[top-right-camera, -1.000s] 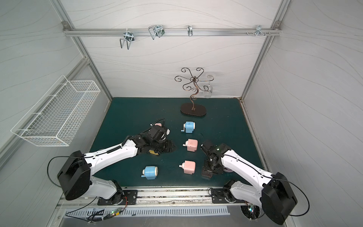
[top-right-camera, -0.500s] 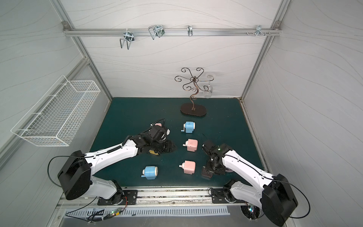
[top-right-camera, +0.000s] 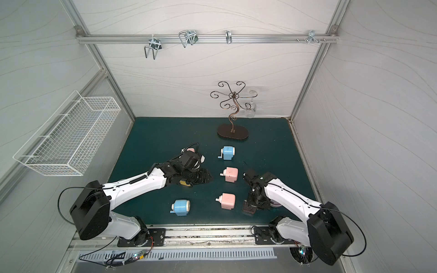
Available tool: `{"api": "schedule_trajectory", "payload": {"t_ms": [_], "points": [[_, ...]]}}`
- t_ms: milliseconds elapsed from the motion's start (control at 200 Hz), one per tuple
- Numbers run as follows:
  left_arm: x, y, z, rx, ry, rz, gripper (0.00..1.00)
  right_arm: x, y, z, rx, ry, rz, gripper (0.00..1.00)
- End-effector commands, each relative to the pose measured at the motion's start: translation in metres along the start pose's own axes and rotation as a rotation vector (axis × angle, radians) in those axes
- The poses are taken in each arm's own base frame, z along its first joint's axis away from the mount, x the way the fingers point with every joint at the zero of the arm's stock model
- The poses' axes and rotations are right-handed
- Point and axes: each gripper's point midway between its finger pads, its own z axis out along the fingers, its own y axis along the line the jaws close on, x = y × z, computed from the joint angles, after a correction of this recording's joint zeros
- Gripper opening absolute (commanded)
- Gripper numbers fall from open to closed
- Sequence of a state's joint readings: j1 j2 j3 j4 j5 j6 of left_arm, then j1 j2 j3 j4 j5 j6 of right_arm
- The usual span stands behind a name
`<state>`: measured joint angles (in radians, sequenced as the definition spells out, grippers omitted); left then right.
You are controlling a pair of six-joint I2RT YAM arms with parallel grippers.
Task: Put the tray back into the pencil sharpener
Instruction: Pick up the container from the center of the board, then close the container of the pencil sharpener.
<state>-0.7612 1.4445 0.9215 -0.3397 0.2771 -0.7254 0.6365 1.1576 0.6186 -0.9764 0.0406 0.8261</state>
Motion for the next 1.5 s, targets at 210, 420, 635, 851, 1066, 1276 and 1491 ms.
{"api": "schedule_trajectory", "payload": {"t_ms": [210, 420, 635, 851, 1066, 1276, 1491], "points": [[-0.005, -0.011, 0.000, 0.026, -0.002, 0.016, 0.62, 0.000, -0.002, 0.003, 0.008, 0.012, -0.020, 0.08], [-0.001, -0.017, -0.001, 0.030, -0.012, 0.027, 0.62, 0.000, -0.001, -0.003, 0.003, 0.003, -0.041, 0.00], [0.024, -0.043, 0.011, 0.046, 0.026, 0.063, 0.64, -0.004, 0.001, -0.028, -0.031, -0.044, -0.074, 0.00], [0.044, -0.054, 0.027, 0.070, 0.057, 0.039, 0.65, -0.002, -0.002, -0.043, -0.015, -0.041, -0.107, 0.00], [0.060, -0.066, 0.037, 0.106, 0.086, 0.015, 0.65, 0.004, -0.003, -0.040, 0.014, -0.008, -0.125, 0.00], [0.069, -0.060, 0.041, 0.101, 0.103, 0.001, 0.63, 0.006, -0.004, -0.037, 0.041, 0.016, -0.132, 0.00], [0.078, -0.054, 0.041, 0.095, 0.128, -0.019, 0.61, 0.005, -0.001, -0.033, 0.049, 0.028, -0.141, 0.00]]}}
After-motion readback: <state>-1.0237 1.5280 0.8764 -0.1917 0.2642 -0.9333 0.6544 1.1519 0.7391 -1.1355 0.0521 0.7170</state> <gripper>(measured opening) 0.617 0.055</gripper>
